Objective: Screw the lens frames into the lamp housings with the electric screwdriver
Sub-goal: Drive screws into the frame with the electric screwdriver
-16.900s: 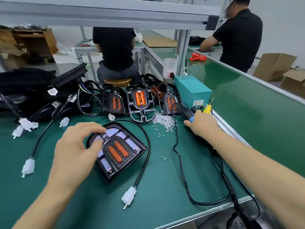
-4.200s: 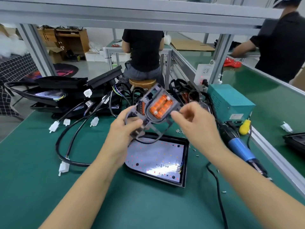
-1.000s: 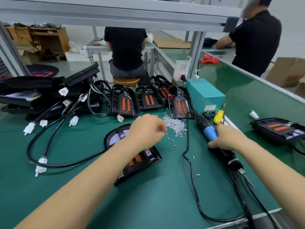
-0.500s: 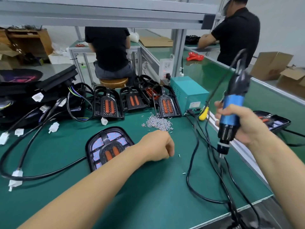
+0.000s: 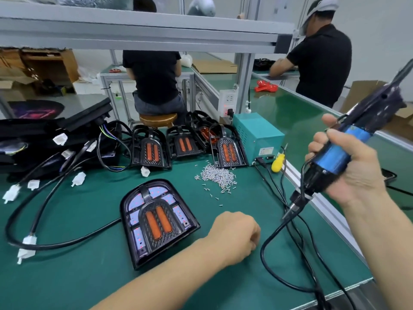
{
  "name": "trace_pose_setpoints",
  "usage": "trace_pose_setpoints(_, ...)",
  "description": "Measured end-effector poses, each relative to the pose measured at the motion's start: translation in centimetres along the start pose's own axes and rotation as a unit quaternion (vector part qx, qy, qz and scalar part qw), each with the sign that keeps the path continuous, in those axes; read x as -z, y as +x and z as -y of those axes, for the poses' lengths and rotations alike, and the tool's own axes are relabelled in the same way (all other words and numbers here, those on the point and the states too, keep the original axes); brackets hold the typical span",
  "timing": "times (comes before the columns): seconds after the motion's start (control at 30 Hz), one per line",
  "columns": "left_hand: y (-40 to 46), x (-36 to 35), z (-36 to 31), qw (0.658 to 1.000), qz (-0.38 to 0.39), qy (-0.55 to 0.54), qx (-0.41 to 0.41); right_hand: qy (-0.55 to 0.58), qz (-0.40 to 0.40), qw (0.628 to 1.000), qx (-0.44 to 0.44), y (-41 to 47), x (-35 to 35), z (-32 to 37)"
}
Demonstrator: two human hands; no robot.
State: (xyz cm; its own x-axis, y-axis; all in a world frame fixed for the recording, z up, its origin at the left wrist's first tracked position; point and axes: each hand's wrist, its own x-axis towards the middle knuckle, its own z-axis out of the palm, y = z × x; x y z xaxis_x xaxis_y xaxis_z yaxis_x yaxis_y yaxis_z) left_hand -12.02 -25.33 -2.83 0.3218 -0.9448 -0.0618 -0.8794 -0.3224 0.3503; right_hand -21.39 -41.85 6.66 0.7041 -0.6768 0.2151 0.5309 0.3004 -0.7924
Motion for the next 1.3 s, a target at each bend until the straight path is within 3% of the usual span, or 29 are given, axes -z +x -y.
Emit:
trace_pose_setpoints(0.1,-1.0,0.2,-0.1,0.998,-0.044,-0.032,-0.014,0.014,0.008,0.999,0.033,0.0,-0.4,0.1)
trace_pose_setpoints(0.23,-3.2,4.1,1.0,0.952,-0.175,-0.251,0.022,0.001,0.039,0.999,0.012,0.2,-1.0,0.7)
trace_pose_setpoints(0.43,-7.0,9.2,7.0,0.797,-0.289,-0.513,0.132,-0.133,0.066,0.987,0.064,0.1,-3.8,-0.5)
trace_pose_setpoints(0.57,-9.1,9.2,9.0,0.675,-0.295,-0.66,0.15,-0.004,0.122,0.986,0.116,0.1,-6.1,-1.3)
trace_pose_setpoints(0.67,-9.8,8.5,9.4,0.621,-0.29,-0.712,0.152,0.024,0.11,0.989,0.093,0.5,-8.4,-2.2)
trace_pose_setpoints(0.77,-10.1,8.1,9.4,0.6,-0.284,-0.732,0.151,0.028,0.092,0.992,0.077,0.3,-10.6,-4.0)
trace_pose_setpoints(0.97,-10.5,7.5,9.5,0.597,-0.272,-0.742,0.141,0.19,0.075,0.978,0.039,-0.8,-14.2,-6.9)
trace_pose_setpoints(1.3,-11.2,7.2,9.5,0.558,-0.271,-0.773,0.134,0.217,0.056,0.974,0.035,-0.9,-16.2,-8.3)
